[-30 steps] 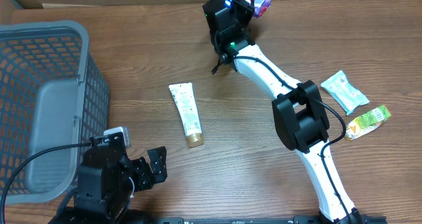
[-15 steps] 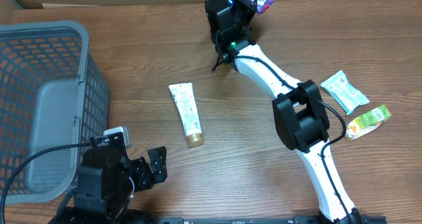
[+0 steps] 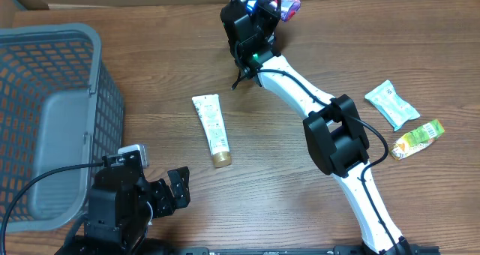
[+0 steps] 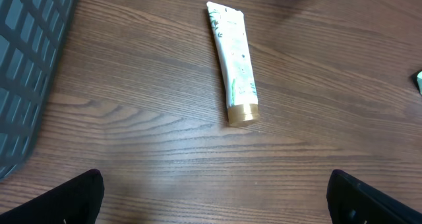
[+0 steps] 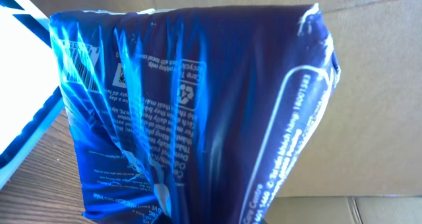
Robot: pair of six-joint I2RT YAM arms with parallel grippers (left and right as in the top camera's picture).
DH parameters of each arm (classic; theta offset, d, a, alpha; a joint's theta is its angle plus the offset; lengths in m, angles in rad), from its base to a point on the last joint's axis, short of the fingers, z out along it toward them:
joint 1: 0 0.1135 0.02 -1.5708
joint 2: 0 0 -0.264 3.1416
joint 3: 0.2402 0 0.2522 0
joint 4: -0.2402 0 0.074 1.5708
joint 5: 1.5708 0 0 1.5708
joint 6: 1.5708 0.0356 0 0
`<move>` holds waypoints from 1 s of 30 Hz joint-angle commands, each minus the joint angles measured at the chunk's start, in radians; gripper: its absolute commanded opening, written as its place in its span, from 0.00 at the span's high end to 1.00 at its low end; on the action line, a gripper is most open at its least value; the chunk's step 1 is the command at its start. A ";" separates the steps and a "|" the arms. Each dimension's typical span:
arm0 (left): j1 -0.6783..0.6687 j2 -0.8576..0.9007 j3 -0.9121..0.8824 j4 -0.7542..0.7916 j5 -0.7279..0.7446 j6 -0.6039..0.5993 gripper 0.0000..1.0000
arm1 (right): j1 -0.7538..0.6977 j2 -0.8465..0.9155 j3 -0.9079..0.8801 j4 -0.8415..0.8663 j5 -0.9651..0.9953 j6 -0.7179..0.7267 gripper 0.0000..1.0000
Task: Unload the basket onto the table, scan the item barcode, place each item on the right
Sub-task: 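Hold the purple pack over the scanner window, then move the purple pack right and drop it beside the teal wipes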
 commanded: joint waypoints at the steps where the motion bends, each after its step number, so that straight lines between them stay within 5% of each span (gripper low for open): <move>1: -0.005 -0.011 -0.001 0.001 0.002 -0.006 0.00 | 0.004 -0.011 0.002 0.004 0.039 0.016 0.96; 8: -0.005 -0.011 -0.001 0.001 0.002 -0.006 0.00 | 0.047 -0.121 0.002 0.000 0.055 0.061 0.96; 13: -0.005 -0.011 -0.001 0.000 0.001 -0.006 0.00 | 0.071 -0.256 0.002 -0.212 -0.007 0.295 0.96; 19: -0.005 -0.011 -0.001 -0.007 0.002 -0.006 0.00 | 0.055 -0.440 0.002 -0.711 -0.502 0.631 0.96; 25: -0.005 -0.011 -0.001 -0.007 0.002 -0.006 0.01 | -0.025 -0.582 0.002 -0.921 -0.782 1.012 0.96; 30: -0.005 -0.011 -0.001 -0.007 0.002 -0.006 0.00 | -0.191 -0.682 0.002 -1.082 -1.191 1.162 0.96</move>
